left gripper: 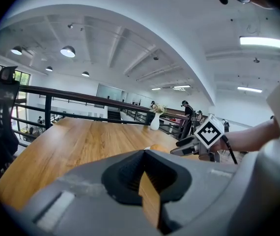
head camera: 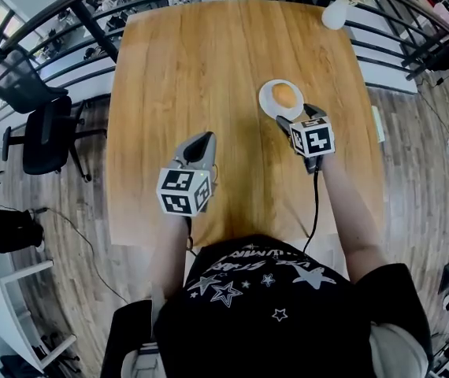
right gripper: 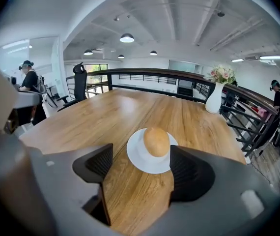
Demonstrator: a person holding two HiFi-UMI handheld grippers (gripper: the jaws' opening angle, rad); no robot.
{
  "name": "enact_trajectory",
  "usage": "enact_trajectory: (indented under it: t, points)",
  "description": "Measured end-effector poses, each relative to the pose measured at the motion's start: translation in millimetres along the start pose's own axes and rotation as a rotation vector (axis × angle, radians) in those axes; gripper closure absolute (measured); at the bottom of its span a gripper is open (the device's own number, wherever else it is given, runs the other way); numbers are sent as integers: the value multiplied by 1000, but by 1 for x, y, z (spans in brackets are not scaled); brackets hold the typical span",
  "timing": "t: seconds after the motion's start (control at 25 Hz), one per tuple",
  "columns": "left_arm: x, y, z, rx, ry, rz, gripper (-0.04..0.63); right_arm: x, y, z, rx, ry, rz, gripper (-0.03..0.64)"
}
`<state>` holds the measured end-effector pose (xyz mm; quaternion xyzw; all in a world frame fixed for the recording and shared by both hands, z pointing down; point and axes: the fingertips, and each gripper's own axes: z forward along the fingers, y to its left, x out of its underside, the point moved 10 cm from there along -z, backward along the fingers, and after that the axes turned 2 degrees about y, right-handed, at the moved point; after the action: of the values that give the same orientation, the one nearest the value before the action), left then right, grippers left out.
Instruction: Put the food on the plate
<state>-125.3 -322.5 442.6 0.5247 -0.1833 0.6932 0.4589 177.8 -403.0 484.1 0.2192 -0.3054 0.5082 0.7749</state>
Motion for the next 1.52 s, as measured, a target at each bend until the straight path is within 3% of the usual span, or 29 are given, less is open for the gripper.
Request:
enact_trajectory:
  t: [0.72,1.2,1.4,1.52]
  points:
    - [22,-52,-54,10,-17,19,595,51,32,-82,-63,-66,39,340]
    - [69,-105,-112,-1,10,20,595,121,65,-138,-101,-88,89,407]
    - [95,-142,-143,3,16,82,595,163,72,-169,-109,-91,91,436]
    - [105,-153,-161,-12,8,53,595,176,74,-186,-96,-99,105,456]
